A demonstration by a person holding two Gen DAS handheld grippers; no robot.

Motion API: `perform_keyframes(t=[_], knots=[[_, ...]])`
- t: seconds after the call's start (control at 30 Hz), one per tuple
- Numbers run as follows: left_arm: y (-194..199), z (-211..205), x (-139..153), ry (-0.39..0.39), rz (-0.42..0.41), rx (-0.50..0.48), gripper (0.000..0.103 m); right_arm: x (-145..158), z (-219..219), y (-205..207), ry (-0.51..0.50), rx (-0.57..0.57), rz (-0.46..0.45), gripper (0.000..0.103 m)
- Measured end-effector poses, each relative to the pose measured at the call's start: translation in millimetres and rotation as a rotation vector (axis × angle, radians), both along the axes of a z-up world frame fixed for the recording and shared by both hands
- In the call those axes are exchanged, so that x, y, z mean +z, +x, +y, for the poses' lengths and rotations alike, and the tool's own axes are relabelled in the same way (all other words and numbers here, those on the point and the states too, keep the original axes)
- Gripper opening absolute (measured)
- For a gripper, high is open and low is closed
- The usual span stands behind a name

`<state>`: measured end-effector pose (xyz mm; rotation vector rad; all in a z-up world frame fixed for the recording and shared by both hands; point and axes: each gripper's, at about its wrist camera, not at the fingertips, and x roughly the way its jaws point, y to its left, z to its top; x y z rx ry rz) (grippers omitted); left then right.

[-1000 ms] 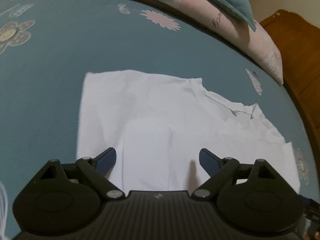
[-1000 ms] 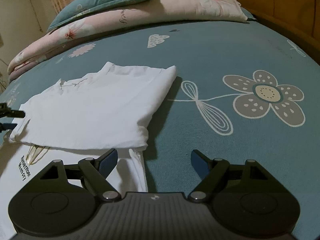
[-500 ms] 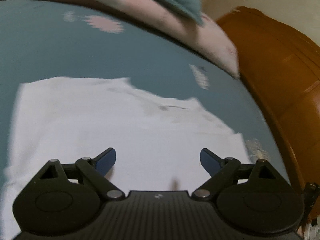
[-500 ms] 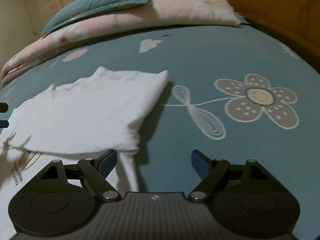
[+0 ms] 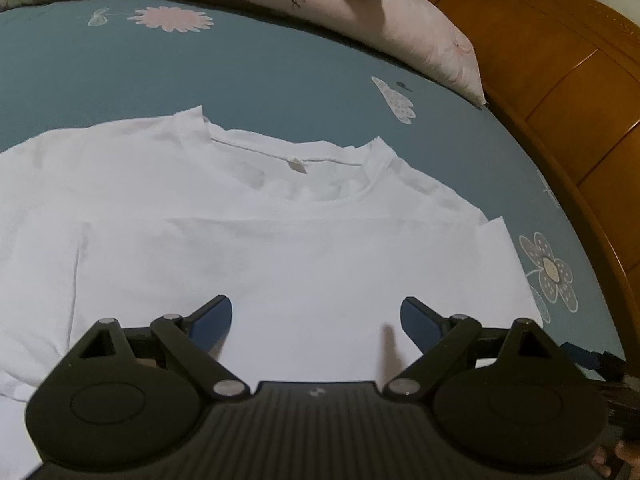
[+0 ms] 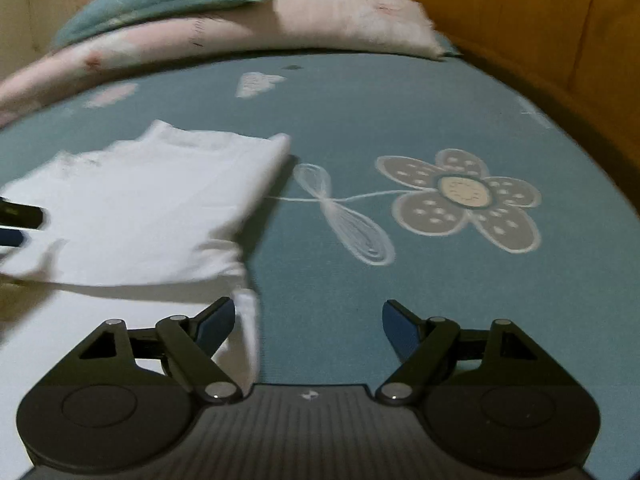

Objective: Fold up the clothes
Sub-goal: 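Lower the left tool onto the shirt hem and close on it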

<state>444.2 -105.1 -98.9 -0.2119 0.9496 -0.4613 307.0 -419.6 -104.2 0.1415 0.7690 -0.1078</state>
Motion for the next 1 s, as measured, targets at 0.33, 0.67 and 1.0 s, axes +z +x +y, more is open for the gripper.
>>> perform_keyframes(t=[0.33,0.67,1.0], knots=[[1,-35,31,0.015,-0.073,-0.123,0.083,-12,-5,7,0.135,0.085,-0.034,0.053],[27,33,52,0.113,-0.138,0.061,0.067,-14,-14,5,0.184,0.089,-0.039,0.053],[1,118,18,0.011,-0.006,0.263,0.067,-15,-16,7,0.201,0.079,-0.042,0.053]])
